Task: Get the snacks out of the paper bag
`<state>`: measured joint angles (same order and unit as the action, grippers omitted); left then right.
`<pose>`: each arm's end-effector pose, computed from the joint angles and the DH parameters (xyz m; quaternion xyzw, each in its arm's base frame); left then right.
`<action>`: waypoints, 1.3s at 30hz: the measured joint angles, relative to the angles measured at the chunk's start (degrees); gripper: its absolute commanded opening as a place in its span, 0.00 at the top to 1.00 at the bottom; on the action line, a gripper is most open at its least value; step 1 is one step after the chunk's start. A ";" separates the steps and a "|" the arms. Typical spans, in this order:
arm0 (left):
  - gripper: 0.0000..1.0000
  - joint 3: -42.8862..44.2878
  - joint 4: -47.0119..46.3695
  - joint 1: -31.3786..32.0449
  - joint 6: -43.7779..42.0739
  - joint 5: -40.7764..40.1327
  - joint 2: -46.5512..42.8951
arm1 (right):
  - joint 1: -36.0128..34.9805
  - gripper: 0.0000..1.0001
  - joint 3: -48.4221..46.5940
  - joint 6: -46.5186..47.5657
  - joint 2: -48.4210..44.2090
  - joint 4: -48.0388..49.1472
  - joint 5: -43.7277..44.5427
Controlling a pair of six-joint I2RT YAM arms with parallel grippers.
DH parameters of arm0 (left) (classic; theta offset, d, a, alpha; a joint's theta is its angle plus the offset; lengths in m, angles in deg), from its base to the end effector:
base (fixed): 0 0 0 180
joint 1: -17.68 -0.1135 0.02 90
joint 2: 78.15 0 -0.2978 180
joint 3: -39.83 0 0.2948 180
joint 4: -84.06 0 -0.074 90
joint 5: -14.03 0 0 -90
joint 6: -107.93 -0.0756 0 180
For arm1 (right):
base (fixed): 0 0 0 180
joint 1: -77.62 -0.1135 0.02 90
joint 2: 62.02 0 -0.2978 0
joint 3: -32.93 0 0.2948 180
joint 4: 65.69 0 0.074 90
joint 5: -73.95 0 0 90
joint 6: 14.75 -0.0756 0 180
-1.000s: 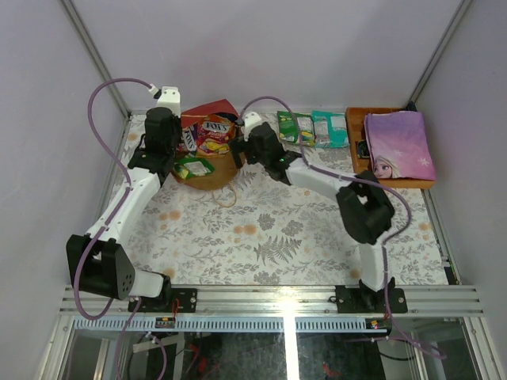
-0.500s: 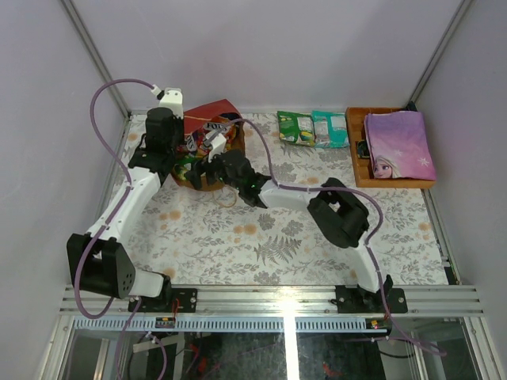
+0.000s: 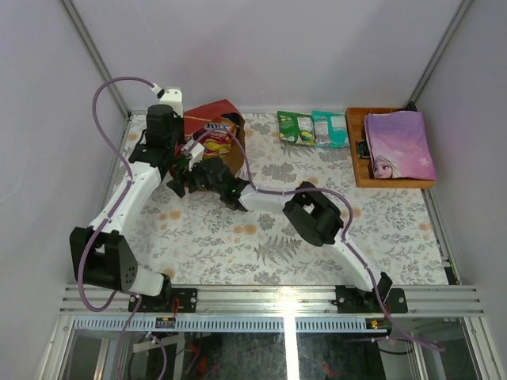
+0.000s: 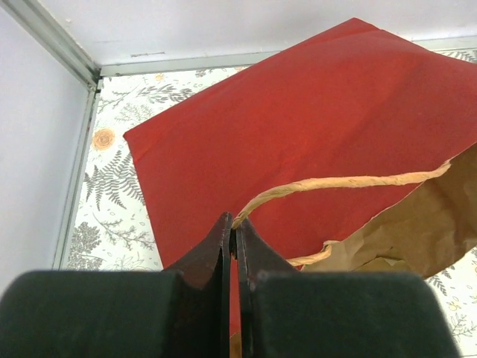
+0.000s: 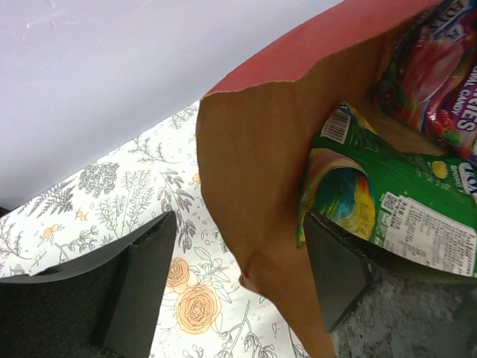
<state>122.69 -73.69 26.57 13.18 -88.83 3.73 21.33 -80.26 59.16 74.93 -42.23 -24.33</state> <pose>0.4080 -0.0468 0.3598 0.0346 0.8220 0.0721 0.5639 0.3552 0.5519 0.1972 -0.2908 0.6465 0.4566 0.5375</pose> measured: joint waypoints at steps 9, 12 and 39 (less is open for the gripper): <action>1.00 0.42 0.50 0.17 0.07 0.04 0.57 | -2.12 0.56 -5.62 1.09 7.52 0.20 5.44; 1.00 0.94 0.90 0.13 0.24 -0.28 1.75 | -3.08 0.68 -6.56 0.85 9.49 0.44 9.01; 1.00 7.21 11.10 -5.90 10.62 -18.75 4.98 | -4.09 1.00 -16.68 -1.95 14.03 -3.89 -6.80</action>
<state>129.90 -62.59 20.66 23.80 -107.59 8.72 17.24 -96.94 57.21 88.96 -46.12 -31.12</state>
